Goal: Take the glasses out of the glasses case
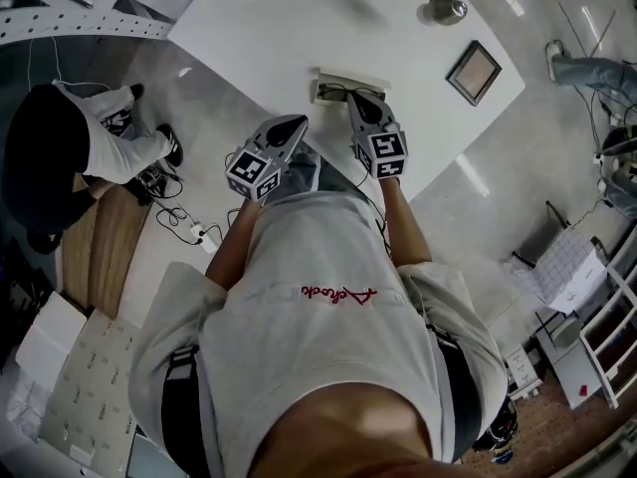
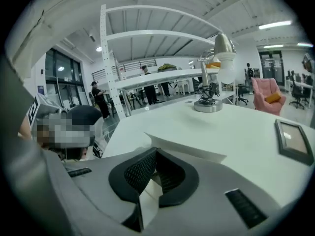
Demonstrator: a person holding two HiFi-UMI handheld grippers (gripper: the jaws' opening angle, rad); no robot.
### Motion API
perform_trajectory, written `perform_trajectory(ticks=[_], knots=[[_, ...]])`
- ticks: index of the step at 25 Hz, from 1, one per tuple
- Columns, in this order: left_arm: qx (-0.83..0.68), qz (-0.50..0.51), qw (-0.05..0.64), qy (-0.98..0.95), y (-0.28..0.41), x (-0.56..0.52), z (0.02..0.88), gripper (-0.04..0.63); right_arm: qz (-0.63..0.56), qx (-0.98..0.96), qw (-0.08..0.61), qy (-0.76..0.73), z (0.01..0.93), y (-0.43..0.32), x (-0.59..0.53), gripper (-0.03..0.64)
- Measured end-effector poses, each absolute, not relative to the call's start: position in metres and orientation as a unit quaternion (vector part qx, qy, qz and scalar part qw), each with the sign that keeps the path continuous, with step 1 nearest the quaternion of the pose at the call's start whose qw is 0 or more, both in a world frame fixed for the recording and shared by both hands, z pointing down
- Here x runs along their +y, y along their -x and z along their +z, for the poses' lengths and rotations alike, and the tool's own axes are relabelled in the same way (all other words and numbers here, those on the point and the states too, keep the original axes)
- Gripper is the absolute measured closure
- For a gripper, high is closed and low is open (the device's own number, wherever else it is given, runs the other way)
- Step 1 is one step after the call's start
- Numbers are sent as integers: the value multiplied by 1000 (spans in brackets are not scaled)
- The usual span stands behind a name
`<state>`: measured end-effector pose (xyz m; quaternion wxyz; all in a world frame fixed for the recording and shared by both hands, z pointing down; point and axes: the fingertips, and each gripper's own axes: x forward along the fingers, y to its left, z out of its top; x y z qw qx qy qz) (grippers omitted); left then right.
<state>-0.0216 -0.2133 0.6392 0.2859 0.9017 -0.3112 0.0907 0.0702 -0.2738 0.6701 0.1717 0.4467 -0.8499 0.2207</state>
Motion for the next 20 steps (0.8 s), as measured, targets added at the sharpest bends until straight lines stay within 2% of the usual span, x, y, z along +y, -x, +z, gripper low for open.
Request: perform_trajectory(ticks=[11, 18, 20], knots=[[-310, 83, 293, -901, 23, -211, 641, 603, -98, -830, 461, -298, 691, -59, -259, 598], [-314, 76, 296, -899, 26, -208, 640, 603, -122, -814, 485, -294, 695, -64, -259, 597], [-314, 76, 297, -899, 26, -207, 640, 603, -124, -812, 487, -298, 695, -64, -261, 504]])
